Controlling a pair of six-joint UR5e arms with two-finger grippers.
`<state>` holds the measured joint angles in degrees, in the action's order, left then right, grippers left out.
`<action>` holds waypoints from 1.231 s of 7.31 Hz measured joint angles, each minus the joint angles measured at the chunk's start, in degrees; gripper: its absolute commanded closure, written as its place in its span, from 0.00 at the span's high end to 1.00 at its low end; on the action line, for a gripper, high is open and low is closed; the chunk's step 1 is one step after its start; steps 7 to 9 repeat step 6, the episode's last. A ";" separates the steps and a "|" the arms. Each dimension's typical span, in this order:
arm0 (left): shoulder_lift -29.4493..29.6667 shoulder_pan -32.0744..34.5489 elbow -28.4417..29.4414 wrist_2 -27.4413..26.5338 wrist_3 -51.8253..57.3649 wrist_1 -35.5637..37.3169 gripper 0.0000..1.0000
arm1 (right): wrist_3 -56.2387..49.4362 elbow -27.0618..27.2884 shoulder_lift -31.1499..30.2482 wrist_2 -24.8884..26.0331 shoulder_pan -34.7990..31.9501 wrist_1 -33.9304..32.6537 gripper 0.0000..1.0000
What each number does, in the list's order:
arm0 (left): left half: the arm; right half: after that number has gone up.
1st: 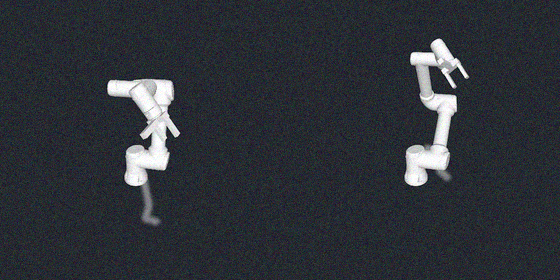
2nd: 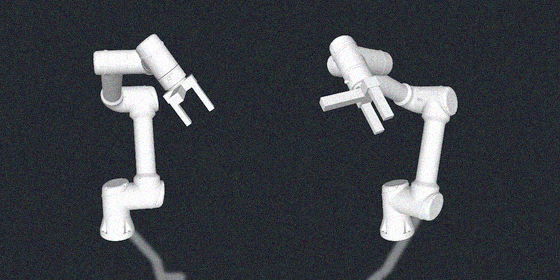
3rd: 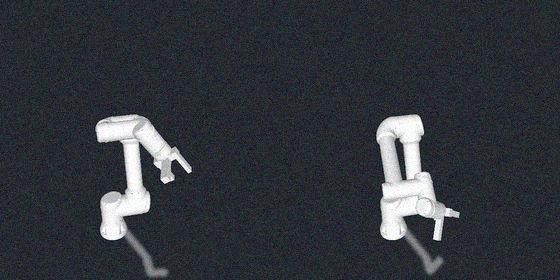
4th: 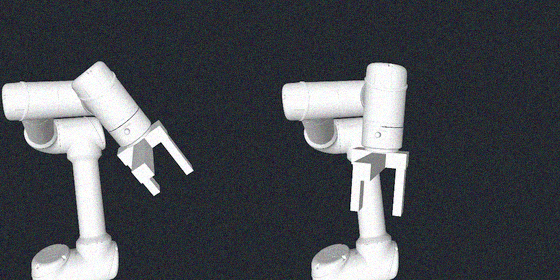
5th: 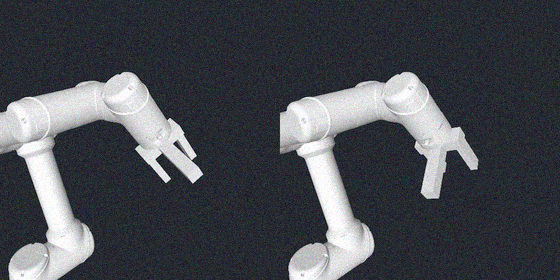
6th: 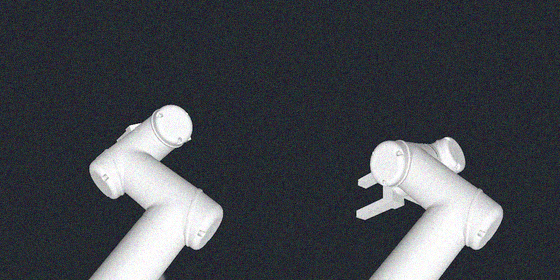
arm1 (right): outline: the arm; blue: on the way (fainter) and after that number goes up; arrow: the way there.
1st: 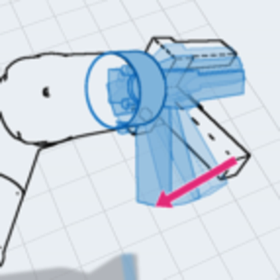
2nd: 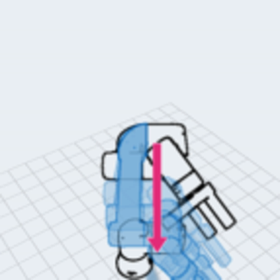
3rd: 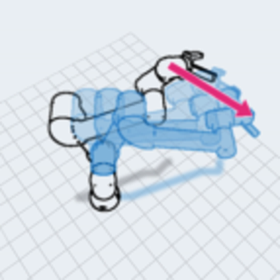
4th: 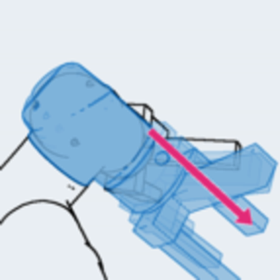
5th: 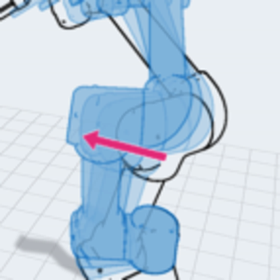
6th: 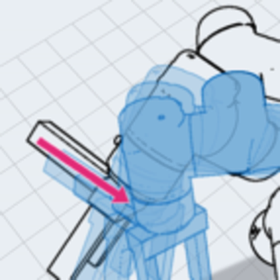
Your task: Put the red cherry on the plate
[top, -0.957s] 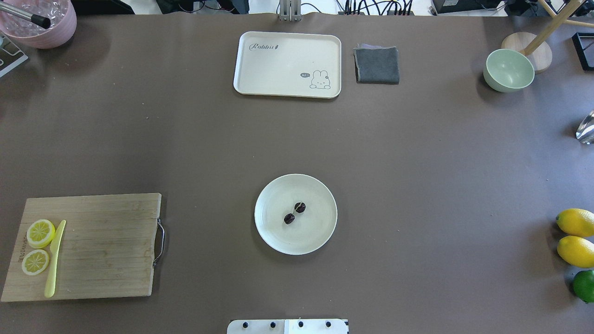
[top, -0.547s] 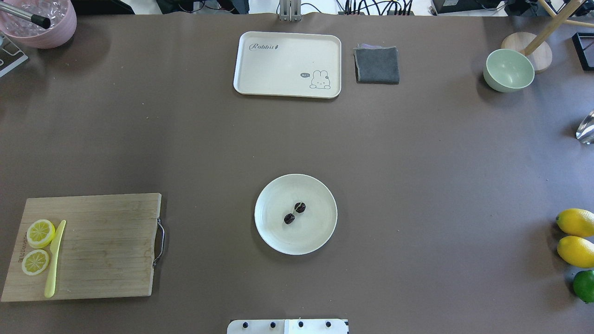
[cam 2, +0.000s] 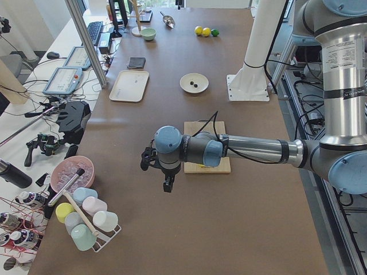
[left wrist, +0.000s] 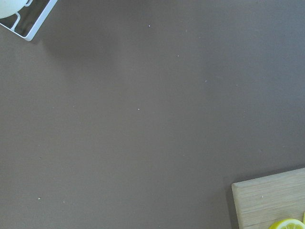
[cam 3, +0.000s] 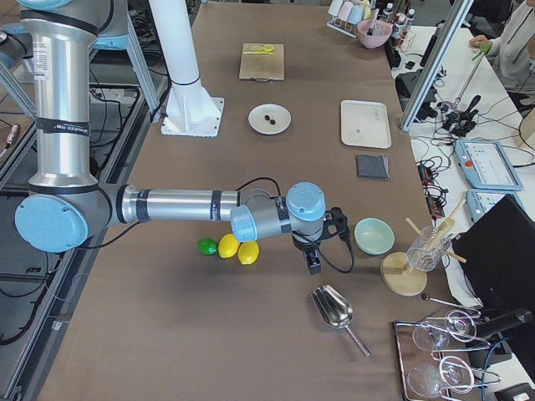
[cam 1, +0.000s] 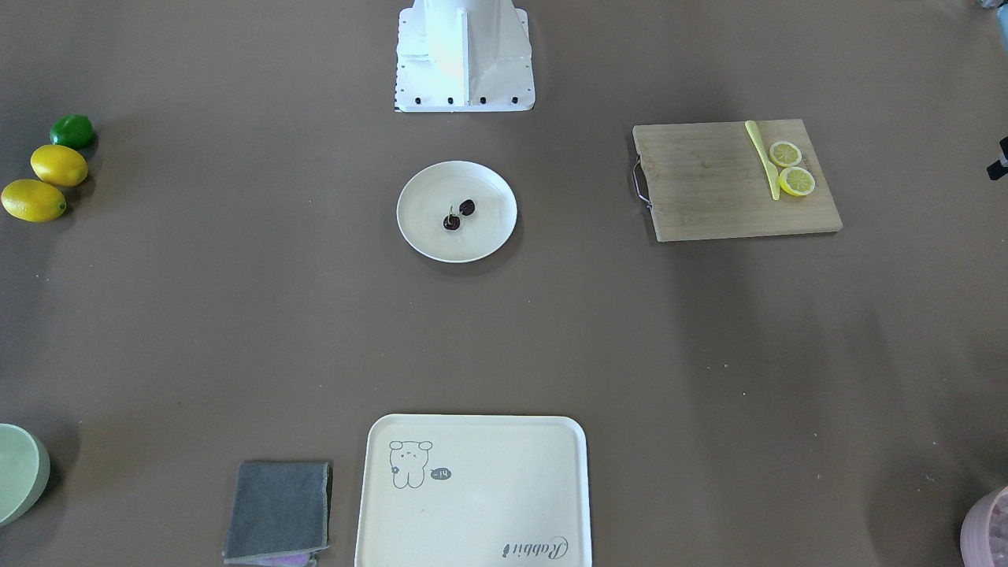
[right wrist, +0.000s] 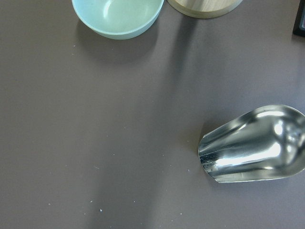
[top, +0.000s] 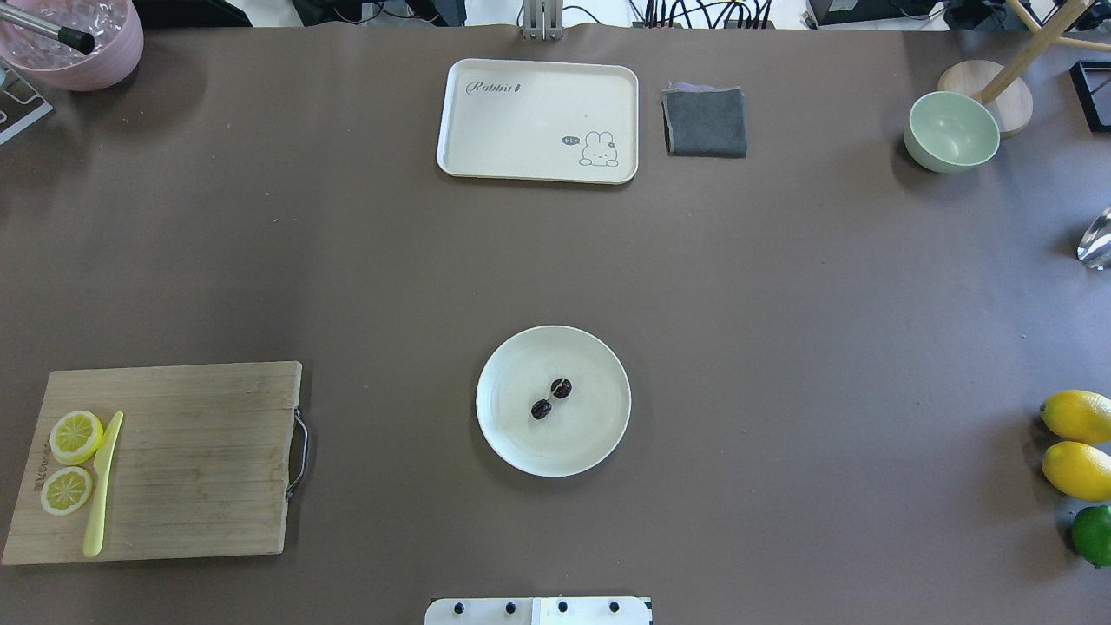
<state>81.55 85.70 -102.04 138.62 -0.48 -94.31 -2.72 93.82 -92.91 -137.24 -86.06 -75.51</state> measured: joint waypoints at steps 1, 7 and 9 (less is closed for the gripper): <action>-0.11 0.00 -0.04 0.04 0.01 0.00 0.98 | 0.00 0.00 0.06 0.01 0.01 0.00 1.00; 0.02 0.15 -1.57 0.20 -0.07 -0.07 0.98 | 0.00 -0.56 0.10 0.09 0.83 -0.45 1.00; 0.02 0.15 -1.57 0.20 -0.07 -0.07 0.98 | 0.00 -0.56 0.10 0.09 0.83 -0.45 1.00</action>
